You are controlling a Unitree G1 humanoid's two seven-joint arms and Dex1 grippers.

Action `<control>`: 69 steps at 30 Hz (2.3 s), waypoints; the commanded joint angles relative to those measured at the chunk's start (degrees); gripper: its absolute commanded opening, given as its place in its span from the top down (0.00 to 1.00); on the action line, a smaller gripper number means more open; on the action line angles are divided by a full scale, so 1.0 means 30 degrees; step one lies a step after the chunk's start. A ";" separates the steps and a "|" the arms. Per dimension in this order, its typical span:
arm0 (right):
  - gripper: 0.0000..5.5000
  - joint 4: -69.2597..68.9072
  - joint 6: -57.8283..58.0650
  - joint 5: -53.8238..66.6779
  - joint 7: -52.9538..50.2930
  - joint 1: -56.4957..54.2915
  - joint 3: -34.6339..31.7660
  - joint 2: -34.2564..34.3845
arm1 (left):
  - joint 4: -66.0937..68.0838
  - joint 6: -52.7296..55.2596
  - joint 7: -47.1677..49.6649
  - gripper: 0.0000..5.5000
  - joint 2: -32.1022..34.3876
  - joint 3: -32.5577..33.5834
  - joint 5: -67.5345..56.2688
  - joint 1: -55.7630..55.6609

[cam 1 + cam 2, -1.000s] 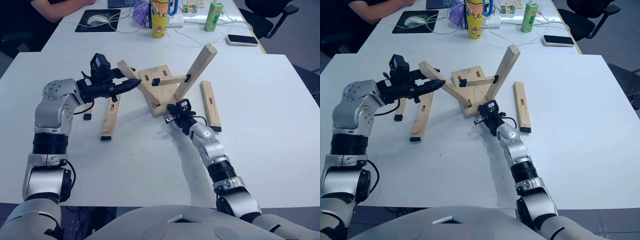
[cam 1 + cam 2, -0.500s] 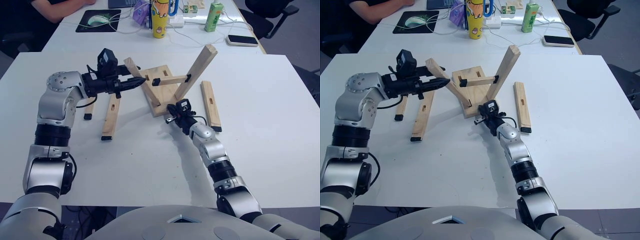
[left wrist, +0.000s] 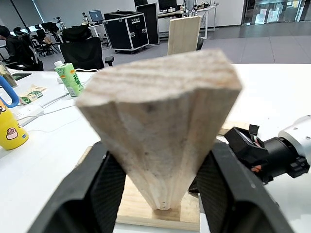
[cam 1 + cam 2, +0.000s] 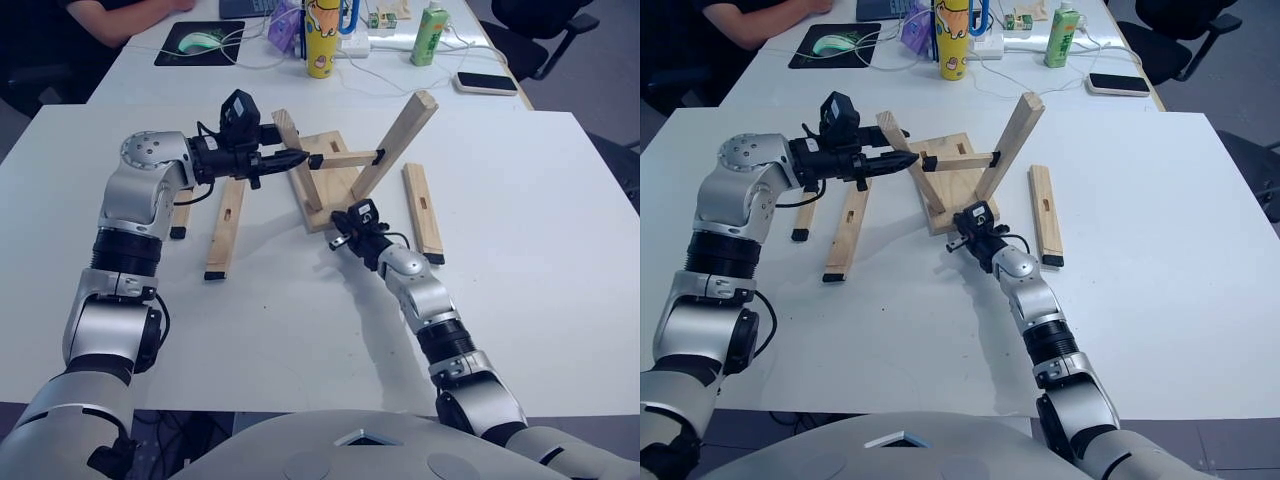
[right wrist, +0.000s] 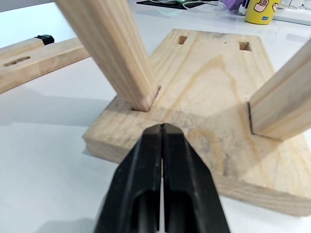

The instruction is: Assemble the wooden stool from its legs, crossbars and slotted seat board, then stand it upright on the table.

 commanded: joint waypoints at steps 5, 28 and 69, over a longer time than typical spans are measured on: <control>1.00 0.1680 0.2102 -0.0565 0.0782 0.1378 0.0984 -0.0076 | 0.2717 0.0160 0.0586 0.63 -0.0473 -0.0879 0.1497 0.1203; 1.00 -0.5469 -0.2389 -0.3924 -0.4903 -0.3889 0.0276 0.2015 | 0.3075 0.0864 -0.1014 0.63 -0.0663 -0.1665 0.1246 0.0224; 1.00 -0.1006 -0.0179 -0.5066 -0.4130 0.2196 0.0846 0.1078 | 0.4485 -0.0962 -0.5248 0.63 0.0482 -0.3531 0.2994 -0.3603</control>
